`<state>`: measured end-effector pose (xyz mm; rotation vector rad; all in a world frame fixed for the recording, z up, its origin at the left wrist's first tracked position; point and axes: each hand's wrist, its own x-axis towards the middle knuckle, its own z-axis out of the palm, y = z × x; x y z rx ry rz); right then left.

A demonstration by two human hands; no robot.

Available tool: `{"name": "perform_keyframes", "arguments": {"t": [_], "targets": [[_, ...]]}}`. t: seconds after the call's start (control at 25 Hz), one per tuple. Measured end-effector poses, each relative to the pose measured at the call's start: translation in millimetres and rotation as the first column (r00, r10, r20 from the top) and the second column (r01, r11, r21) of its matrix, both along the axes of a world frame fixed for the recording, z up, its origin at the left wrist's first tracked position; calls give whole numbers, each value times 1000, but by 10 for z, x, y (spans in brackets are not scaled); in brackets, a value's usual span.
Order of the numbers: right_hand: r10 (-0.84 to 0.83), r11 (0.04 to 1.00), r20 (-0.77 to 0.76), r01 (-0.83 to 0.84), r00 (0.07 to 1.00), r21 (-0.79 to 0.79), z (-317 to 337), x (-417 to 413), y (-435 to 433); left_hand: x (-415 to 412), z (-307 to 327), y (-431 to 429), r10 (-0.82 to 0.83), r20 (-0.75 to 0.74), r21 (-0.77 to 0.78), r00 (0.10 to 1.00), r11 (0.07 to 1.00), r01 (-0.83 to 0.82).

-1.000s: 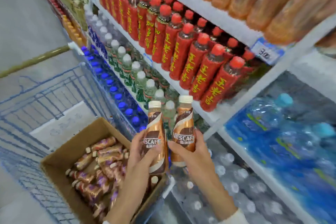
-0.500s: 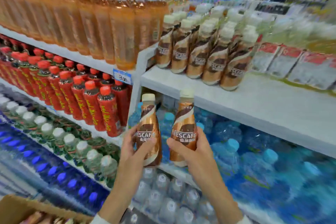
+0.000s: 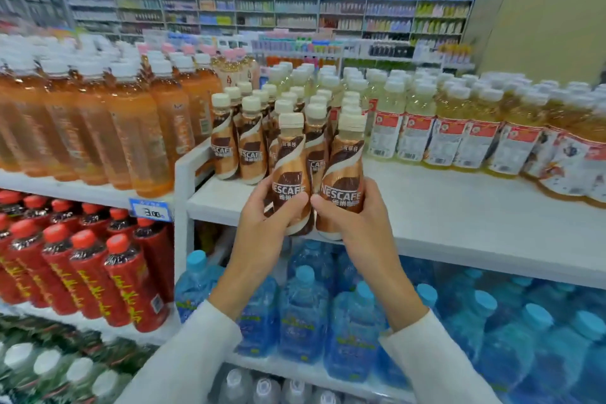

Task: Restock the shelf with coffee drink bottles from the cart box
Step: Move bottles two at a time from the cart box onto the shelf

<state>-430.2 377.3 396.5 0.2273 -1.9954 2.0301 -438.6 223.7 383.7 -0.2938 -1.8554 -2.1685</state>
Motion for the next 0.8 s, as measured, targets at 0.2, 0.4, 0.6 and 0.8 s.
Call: {"name": "perform_keyframes", "arguments": {"t": [0.2, 0.4, 0.6, 0.8], "targets": [[-73, 997, -31, 74, 997, 30, 46, -293, 78, -335, 52, 52, -45, -58, -120, 997, 992, 37], [-65, 995, -4, 65, 998, 69, -144, -417, 86, -464, -102, 51, -60, -63, -123, 996, 991, 52], [-51, 992, 25, 48, 998, 112, -178, -390, 126, -452, -206, 29, -58, -62, -154, 996, 987, 48], [-209, 955, -50, 215, 977, 203, -323, -149, 236, -398, -303, 7, 63, -53, -168, 997, 983, -71]]}}
